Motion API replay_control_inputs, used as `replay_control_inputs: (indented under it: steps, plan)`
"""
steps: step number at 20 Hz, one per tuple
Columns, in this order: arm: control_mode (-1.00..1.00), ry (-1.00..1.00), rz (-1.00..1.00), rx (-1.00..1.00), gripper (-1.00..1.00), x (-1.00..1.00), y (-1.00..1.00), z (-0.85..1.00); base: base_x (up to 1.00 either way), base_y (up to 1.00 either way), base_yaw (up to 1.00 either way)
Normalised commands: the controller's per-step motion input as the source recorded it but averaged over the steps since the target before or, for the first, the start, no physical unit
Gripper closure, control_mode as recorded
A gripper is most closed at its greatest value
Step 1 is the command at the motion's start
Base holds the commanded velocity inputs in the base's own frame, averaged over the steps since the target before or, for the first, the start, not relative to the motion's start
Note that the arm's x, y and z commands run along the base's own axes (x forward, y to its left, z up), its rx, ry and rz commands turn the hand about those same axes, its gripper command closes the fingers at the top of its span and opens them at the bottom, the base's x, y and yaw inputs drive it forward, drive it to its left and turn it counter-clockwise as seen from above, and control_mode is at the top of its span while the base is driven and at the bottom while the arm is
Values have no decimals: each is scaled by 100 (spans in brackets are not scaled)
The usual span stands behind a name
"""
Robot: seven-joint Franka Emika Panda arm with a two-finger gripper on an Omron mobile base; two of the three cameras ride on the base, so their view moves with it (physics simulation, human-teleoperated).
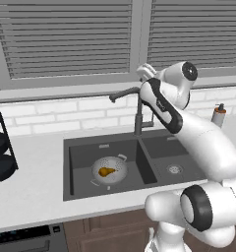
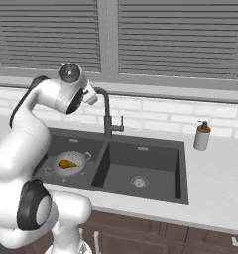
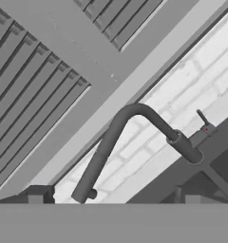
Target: Put the colander in the sink, put the pear in the colander, and turn on the sink faucet and pour water over the colander.
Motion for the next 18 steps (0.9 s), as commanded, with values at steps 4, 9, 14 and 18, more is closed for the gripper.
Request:
replay_control_inputs:
  steps: [4,9,14,18]
  plan:
    - [-100,1,11,-1,-100,-12,-86,-40,0,0,0]
    - [-100,0,5,1,-100,-4,-94,-39,0,0,0]
    - [-100,0,-5,21,-100,-1,-83,-61,0,0,0]
    - [-100,-1,0,11,-100,0,-33,-55,0,0,0]
